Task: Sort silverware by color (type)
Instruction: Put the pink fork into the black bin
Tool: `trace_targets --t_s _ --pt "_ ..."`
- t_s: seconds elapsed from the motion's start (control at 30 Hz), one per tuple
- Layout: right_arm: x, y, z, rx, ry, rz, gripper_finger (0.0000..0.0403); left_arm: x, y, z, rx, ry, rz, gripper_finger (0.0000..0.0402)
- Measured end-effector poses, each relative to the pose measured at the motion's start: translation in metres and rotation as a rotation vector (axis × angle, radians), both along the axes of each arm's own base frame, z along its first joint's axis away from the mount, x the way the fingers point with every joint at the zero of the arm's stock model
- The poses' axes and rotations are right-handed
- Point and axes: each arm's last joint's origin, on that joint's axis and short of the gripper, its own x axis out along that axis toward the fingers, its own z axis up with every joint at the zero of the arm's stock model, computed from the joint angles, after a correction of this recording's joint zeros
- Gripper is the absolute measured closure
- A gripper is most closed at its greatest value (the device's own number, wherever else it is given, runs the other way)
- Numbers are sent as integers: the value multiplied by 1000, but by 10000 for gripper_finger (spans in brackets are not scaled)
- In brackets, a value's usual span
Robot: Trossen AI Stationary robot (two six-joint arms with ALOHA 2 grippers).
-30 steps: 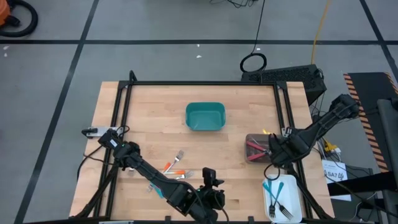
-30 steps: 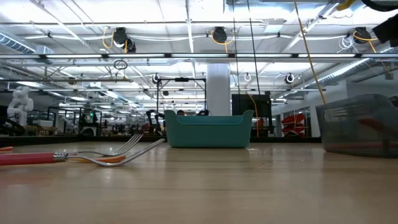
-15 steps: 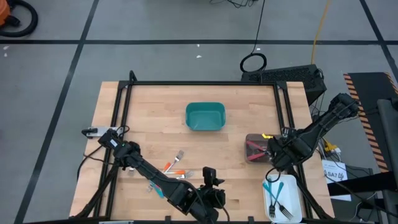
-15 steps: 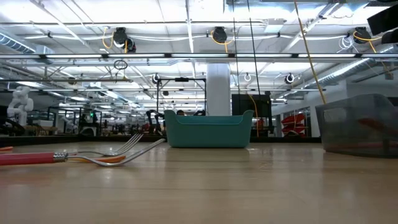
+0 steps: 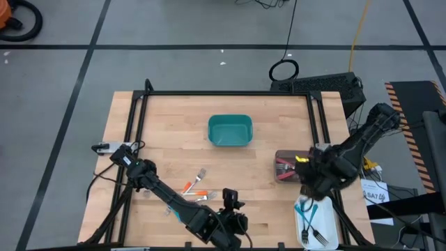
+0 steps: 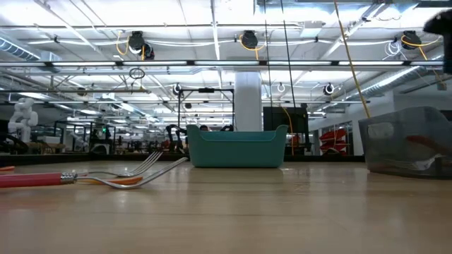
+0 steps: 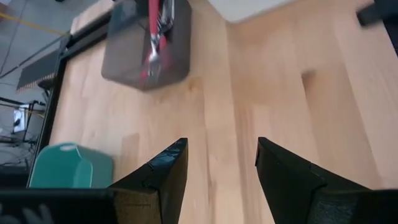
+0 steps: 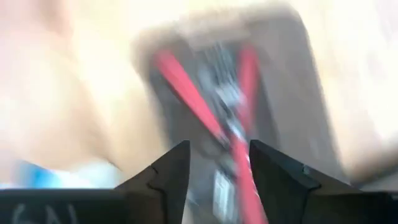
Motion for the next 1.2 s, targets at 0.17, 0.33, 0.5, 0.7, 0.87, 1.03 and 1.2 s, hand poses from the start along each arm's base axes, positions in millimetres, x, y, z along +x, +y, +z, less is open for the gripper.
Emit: trace_targets --t_s 0.17,0.33,0.5,0.7,0.87,1.03,1.2 --pt "12 35 9 7 -388 166 247 -16 -2 -5 -8 69 74 215" --pt "19 66 2 -59 -570 314 251 -27 0 -9 -44 124 176 216" --pt "27 85 -17 -176 -560 402 252 -40 -1 -12 -82 226 218 228" --pt "31 97 -39 -188 -434 498 252 -52 2 -18 -54 320 288 269" --pt "33 102 -47 -142 -391 504 252 -55 2 -21 -3 378 235 285" --pt "36 108 -45 -95 -426 528 252 -50 17 -10 8 406 190 286" --pt "39 112 -37 -97 -463 565 252 -54 37 10 20 377 205 287"
